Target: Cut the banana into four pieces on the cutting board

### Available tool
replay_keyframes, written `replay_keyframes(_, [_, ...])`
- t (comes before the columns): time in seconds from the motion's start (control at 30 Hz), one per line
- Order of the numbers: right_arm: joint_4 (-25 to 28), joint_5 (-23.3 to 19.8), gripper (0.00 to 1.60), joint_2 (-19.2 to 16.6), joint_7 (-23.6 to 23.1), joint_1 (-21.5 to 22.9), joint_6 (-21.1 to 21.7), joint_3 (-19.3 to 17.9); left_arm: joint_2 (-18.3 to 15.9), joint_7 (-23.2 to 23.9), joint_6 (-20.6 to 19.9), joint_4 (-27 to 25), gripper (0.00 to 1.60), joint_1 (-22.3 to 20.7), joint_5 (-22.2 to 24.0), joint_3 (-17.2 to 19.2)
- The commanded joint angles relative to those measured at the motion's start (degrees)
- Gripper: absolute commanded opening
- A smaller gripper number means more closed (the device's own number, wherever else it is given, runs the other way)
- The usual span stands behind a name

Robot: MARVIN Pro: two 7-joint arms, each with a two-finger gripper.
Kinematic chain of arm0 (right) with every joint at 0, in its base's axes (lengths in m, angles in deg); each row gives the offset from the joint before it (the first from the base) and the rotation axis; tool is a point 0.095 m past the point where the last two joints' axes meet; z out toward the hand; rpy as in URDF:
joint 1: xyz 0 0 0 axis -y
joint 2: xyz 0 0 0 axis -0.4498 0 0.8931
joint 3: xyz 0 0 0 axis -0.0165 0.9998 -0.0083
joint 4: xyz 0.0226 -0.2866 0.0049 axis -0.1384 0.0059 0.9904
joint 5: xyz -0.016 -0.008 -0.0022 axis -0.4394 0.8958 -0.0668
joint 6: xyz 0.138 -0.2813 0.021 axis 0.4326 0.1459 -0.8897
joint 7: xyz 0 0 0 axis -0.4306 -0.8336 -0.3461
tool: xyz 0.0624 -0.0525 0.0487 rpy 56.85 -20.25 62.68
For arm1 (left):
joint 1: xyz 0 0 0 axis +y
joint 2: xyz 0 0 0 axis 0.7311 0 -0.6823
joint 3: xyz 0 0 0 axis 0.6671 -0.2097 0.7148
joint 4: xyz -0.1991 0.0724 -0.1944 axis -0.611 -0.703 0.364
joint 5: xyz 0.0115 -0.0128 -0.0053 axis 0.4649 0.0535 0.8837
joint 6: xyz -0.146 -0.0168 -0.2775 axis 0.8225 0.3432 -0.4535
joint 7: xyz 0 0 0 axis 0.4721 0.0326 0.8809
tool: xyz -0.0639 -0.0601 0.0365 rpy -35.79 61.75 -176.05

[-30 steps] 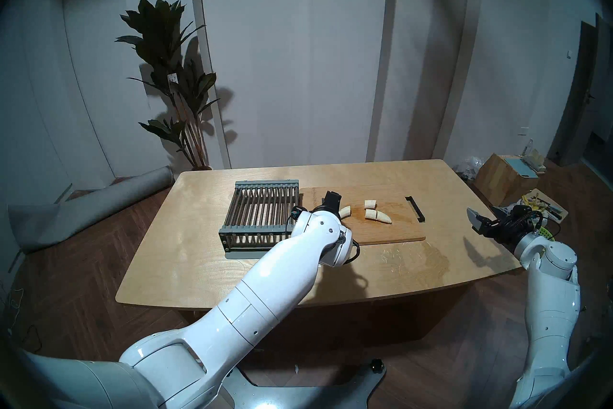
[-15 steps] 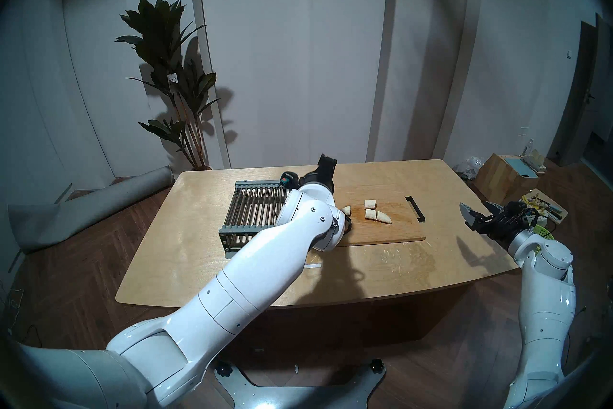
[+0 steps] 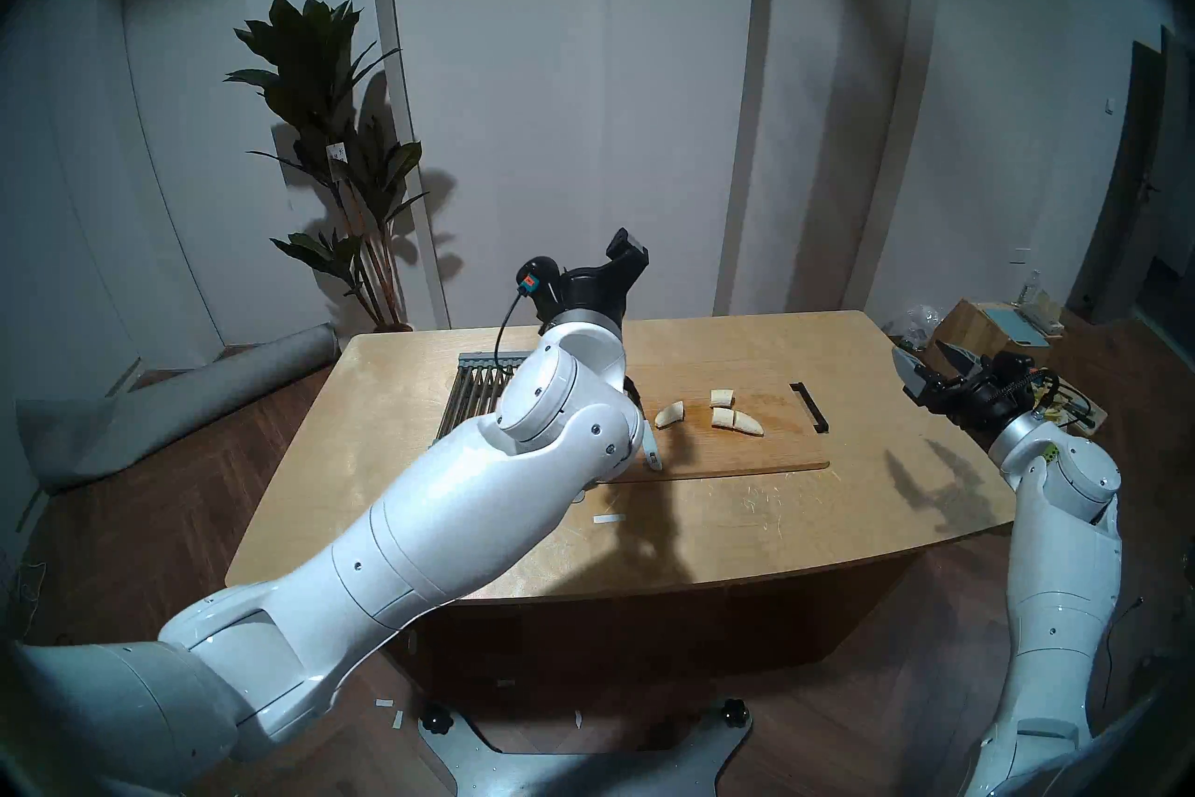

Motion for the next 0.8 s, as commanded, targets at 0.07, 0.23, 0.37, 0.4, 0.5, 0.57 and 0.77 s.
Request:
replay_keyframes(0.07, [3.6, -1.8, 1.6, 0.6, 0.5, 1.6, 0.1, -1.8, -6.8, -1.8, -4.5, 1.7, 1.6, -2.5, -11.2, 0.6])
replay_keyframes(0.23, [5.5, -2.6, 1.6, 1.4, 0.9, 1.2, 0.3, -3.8, -12.1, -3.9, -9.7, 5.8, 1.6, -2.6, -20.8, 1.0])
replay_keyframes(0.37, [6.4, -2.9, 1.6, 2.1, 1.6, 0.7, 0.6, -4.7, -14.5, -5.0, -12.9, 8.6, 1.6, -2.6, -26.5, 1.1])
replay_keyframes(0.4, [6.6, -2.9, 1.6, 2.3, 1.8, 0.5, 0.6, -5.1, -15.7, -5.1, -13.5, 9.0, 1.6, -2.6, -27.5, 1.0])
replay_keyframes(0.5, [7.3, -3.0, 1.6, 2.8, 2.5, 0.0, 0.8, -6.1, -17.6, -5.2, -15.5, 10.1, 1.6, -2.8, -31.5, 1.3])
replay_keyframes(0.57, [7.9, -3.1, 1.6, 3.3, 3.1, -0.4, 1.1, -6.8, -18.7, -5.2, -16.3, 10.4, 1.6, -2.8, -34.0, 2.1])
replay_keyframes(0.77, [10.2, -2.2, 1.6, 4.4, 5.2, -2.2, 2.1, -8.3, -23.4, -3.0, -13.0, 6.4, 1.6, -1.4, -35.3, 6.2])
